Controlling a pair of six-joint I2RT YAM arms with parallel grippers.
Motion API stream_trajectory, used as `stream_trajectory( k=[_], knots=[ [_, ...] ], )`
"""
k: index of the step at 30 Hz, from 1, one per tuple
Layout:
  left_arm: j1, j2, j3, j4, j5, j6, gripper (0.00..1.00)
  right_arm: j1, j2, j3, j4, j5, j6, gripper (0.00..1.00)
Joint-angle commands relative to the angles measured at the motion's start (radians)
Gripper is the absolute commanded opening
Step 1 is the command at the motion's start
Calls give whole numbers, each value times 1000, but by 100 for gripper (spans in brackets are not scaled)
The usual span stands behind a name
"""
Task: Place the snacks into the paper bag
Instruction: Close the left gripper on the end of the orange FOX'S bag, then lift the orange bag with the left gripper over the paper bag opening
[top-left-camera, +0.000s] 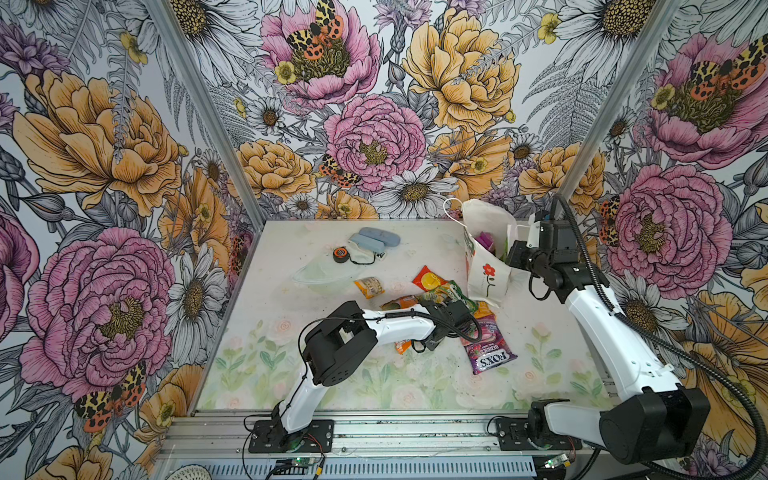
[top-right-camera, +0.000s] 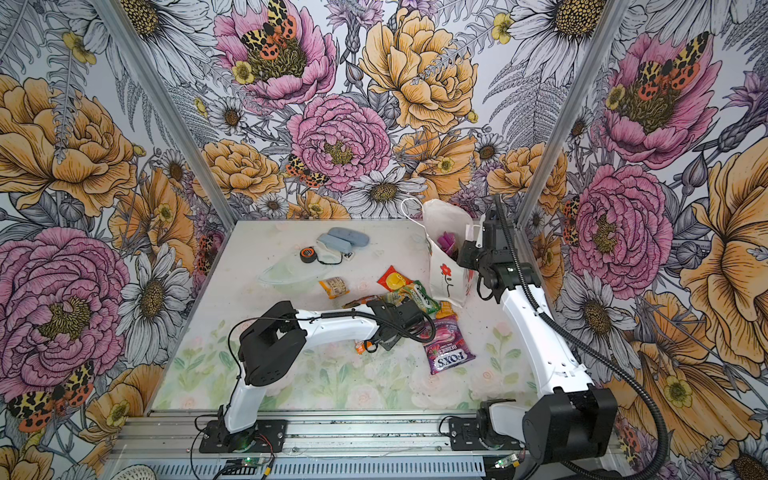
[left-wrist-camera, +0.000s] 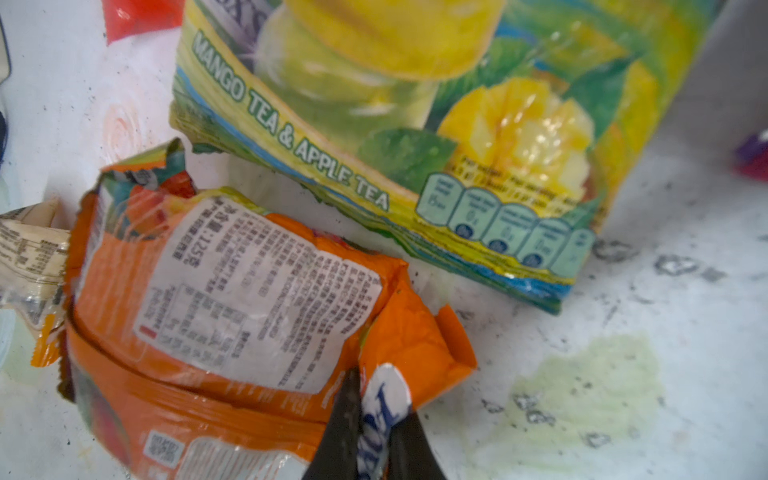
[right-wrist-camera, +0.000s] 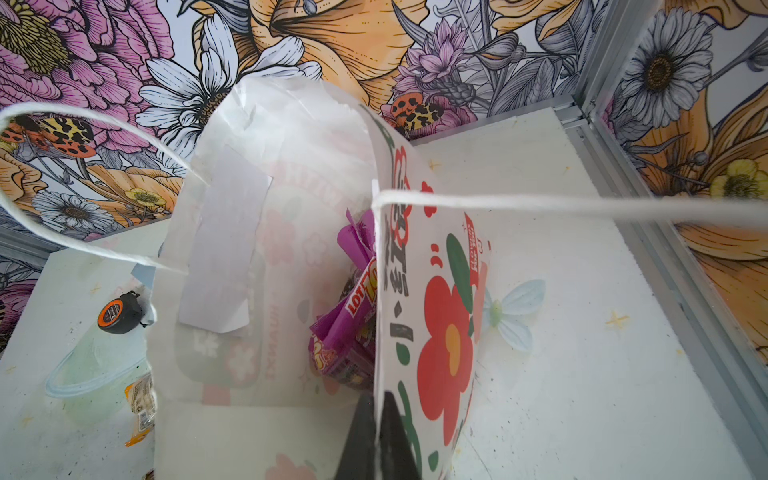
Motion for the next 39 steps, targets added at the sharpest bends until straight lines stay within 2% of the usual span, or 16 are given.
stream_trajectory(
  k=[1,9,19,26,33,37,39],
  knots=[
    [1,-39,-56,9,52,-2,7,-7,-14,-14,-19,7,8,0],
    [0,-185,-152,103,45,11,0,-6,-12,-12,-19,8,8,0],
    [-16,-380,-253,217,24,37,0,-6,-7,-4,-19,-1,11,0],
    [-3,-479,-248,253,82,25,0,-7,-1,8,-18,-12,14,0],
    [65,-582,-135,252,243,-43,0,-6,9,23,-19,-48,17,0],
    [157,-604,-31,250,464,-144,0,-6,23,47,-19,-88,23,0],
    [173,-602,34,250,518,-170,0,-5,25,57,-19,-85,23,0]
  ],
)
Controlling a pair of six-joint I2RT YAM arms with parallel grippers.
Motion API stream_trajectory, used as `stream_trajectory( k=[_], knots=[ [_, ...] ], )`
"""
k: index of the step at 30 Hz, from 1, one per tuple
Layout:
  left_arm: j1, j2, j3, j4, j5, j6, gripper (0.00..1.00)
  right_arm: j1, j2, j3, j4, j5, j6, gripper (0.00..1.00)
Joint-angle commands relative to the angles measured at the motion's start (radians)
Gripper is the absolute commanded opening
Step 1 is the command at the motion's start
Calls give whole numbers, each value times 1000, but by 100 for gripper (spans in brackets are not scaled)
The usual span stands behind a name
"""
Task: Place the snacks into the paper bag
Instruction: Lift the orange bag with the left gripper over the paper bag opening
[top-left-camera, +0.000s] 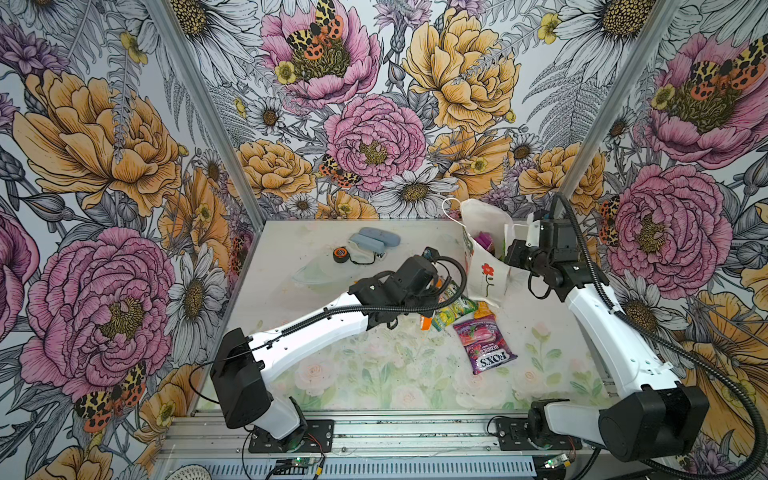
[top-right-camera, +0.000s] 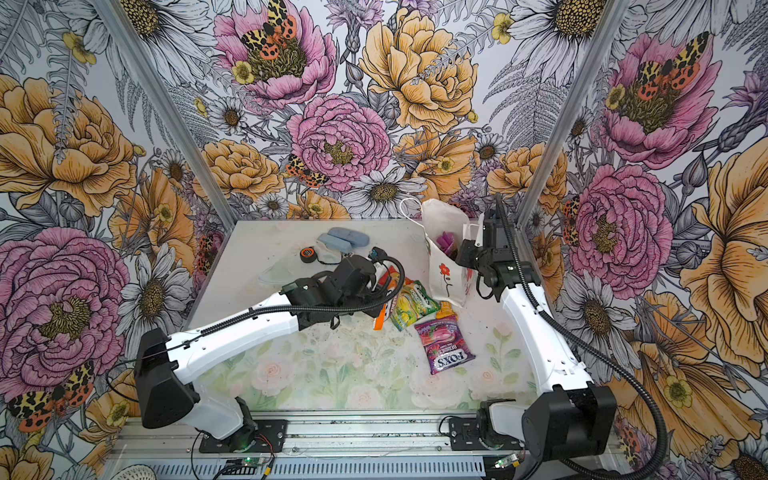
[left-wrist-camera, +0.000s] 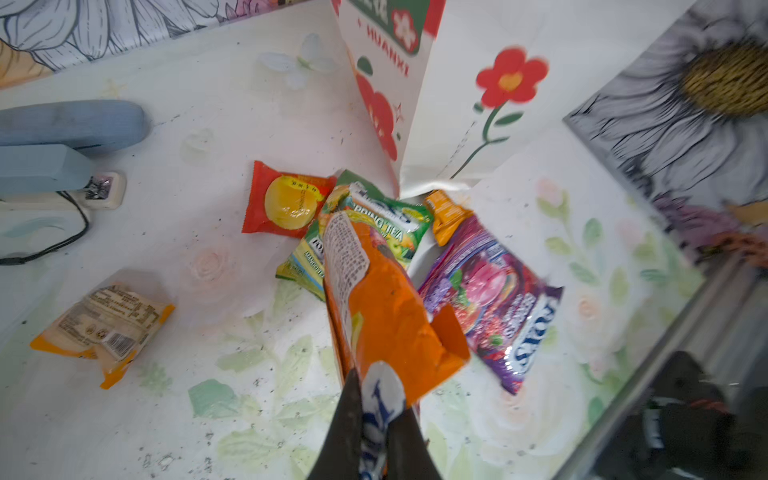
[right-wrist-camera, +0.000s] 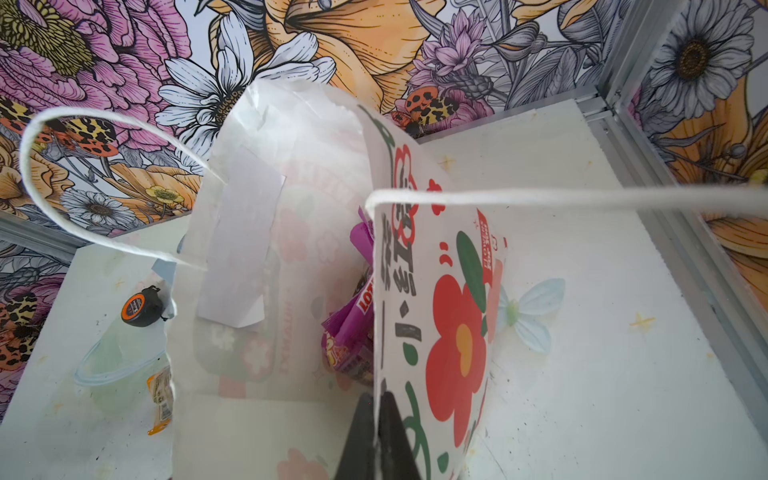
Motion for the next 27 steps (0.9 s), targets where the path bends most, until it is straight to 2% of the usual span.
stream_trajectory(
  k=[1,9,18,27],
  knots=[
    [32,-34,108,51,163,-80,0,-5,10,42,-18,-28,9,0],
    [48,6,290,51,168,-76,0,22,15,44,-18,-48,-12,0],
    [73,95,488,18,201,-90,0,104,3,60,-18,-22,-78,0],
    [115,173,599,11,230,-182,0,170,-12,60,-18,13,-125,0]
  ],
)
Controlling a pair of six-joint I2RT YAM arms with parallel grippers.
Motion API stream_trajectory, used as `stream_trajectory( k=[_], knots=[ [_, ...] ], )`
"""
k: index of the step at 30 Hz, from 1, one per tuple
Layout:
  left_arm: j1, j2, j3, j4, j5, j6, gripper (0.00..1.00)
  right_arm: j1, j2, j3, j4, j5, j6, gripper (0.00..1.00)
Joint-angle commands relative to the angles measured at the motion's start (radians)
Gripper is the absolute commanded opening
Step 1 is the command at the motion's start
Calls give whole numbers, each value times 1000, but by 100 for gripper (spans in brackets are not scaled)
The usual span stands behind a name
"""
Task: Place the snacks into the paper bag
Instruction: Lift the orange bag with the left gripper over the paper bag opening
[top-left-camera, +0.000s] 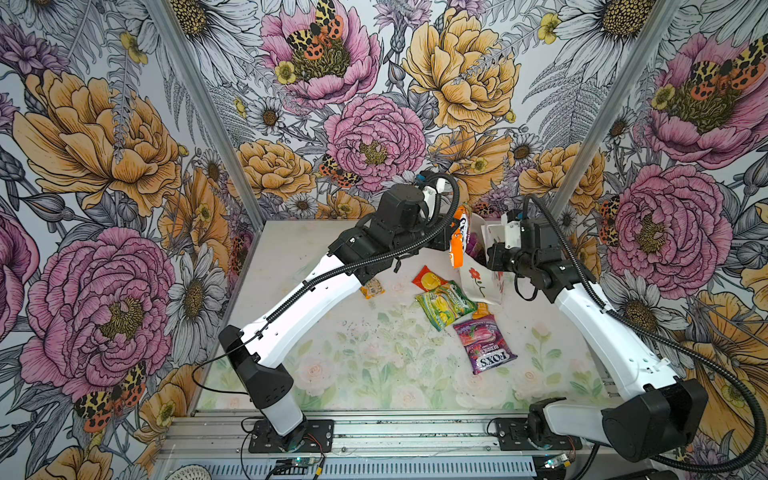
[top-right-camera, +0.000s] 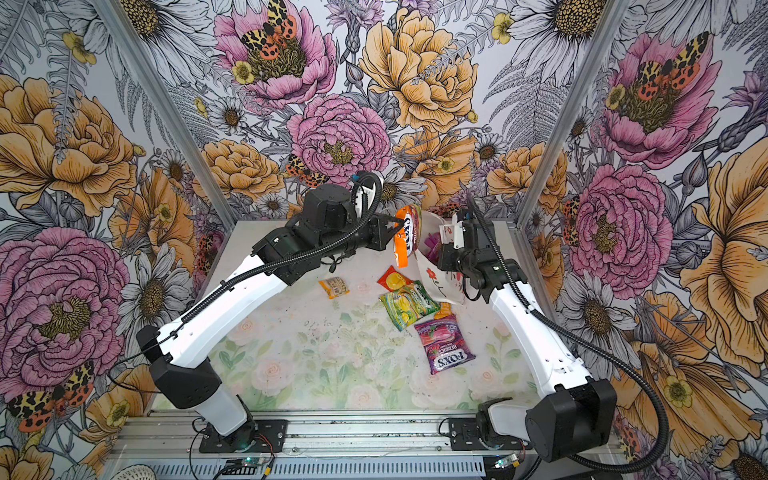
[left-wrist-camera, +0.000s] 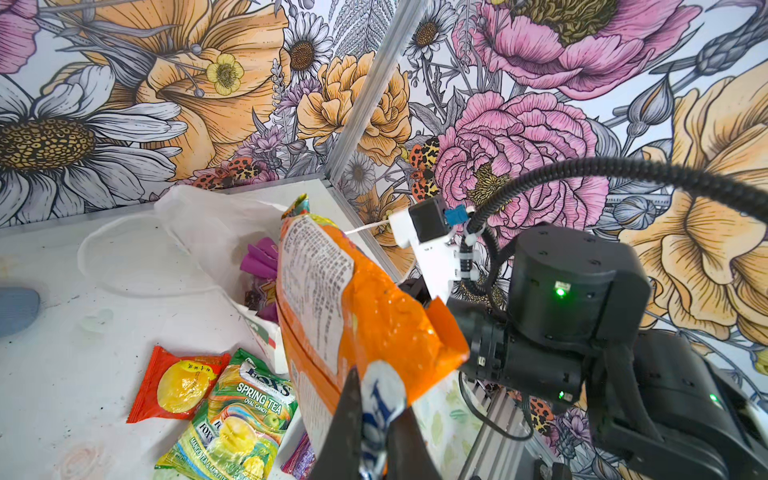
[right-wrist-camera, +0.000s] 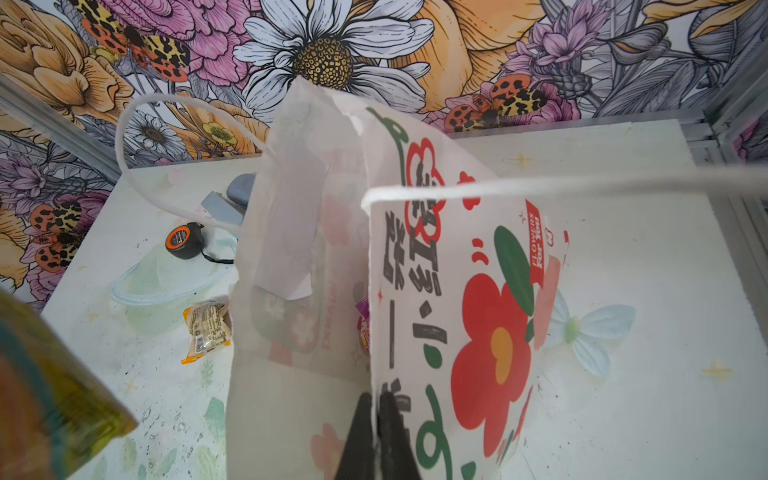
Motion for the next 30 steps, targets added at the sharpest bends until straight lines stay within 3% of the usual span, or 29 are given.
stream_trajectory(
  k=[1,11,30],
  knots=[
    [24,21,63,25,35,-61,0,15,-22,36,7,23,-31,0],
    [51,127,158,29,62,-149,0,23,-40,37,36,11,-22,0],
    [82,222,86,102,154,-260,0,22,-42,64,89,42,14,0]
  ],
)
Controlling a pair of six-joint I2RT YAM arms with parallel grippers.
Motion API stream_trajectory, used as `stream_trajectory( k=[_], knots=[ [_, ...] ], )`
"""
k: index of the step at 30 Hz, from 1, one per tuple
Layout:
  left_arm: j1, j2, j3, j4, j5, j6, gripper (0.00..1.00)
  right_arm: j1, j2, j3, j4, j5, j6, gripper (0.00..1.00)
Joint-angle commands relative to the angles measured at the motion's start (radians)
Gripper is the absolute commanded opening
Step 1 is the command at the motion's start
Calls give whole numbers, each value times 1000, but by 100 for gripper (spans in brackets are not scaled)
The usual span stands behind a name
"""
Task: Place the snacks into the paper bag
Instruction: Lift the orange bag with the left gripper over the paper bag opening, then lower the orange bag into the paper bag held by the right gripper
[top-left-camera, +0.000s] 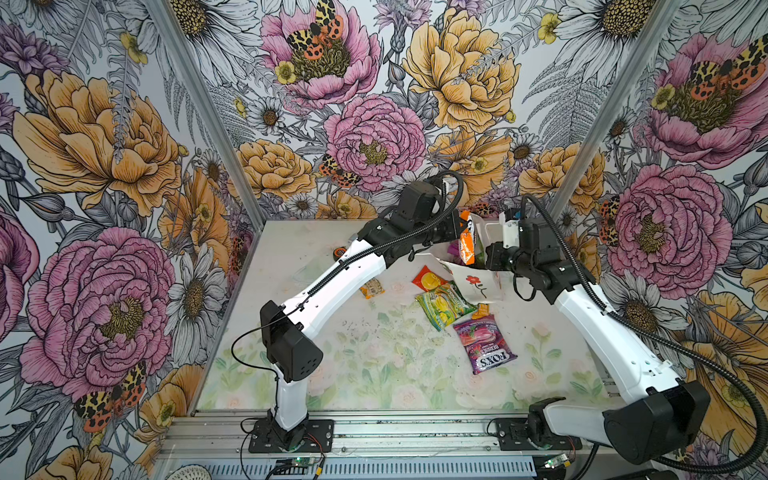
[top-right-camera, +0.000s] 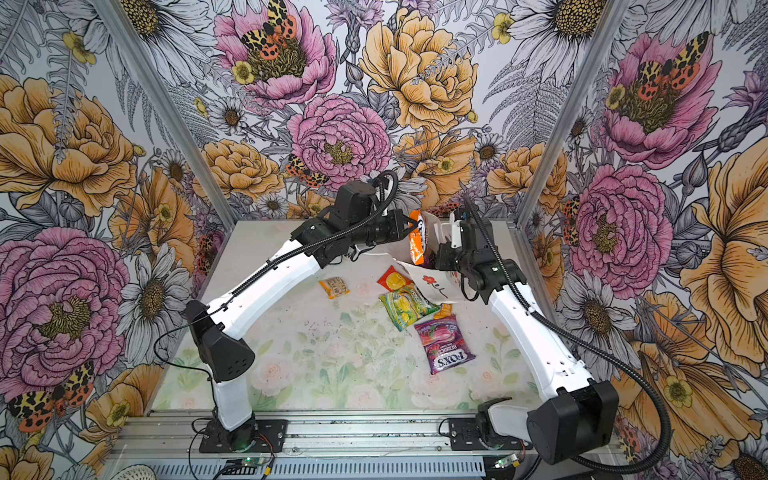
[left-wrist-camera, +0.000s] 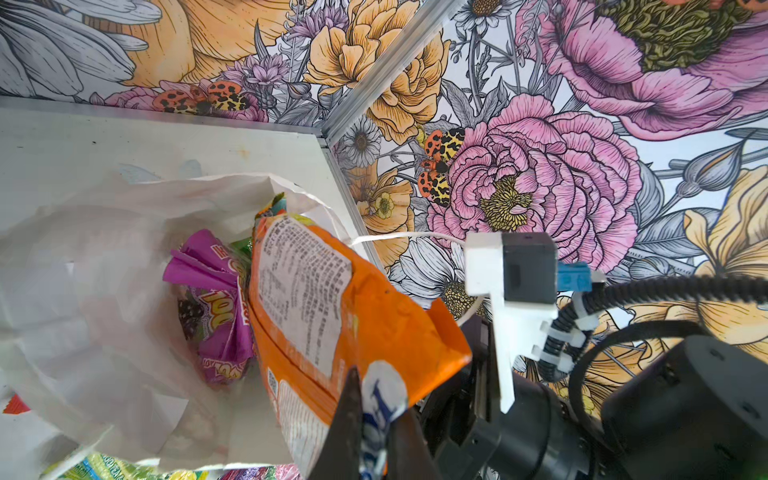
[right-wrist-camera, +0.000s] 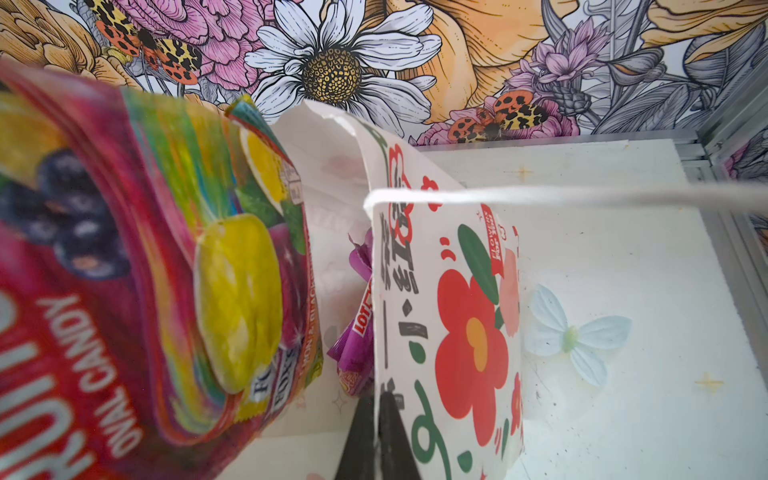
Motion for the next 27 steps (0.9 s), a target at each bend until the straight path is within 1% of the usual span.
stream_trajectory(
  k=[1,18,27],
  knots=[
    [31,17,-16,69,38,-46,0,7,-34,56,82,12,19,0],
    [59,134,-3,70,83,-87,0,6,-26,64,96,-6,30,0],
    [59,219,63,70,115,-102,0,6,-23,61,95,-14,36,0]
  ],
)
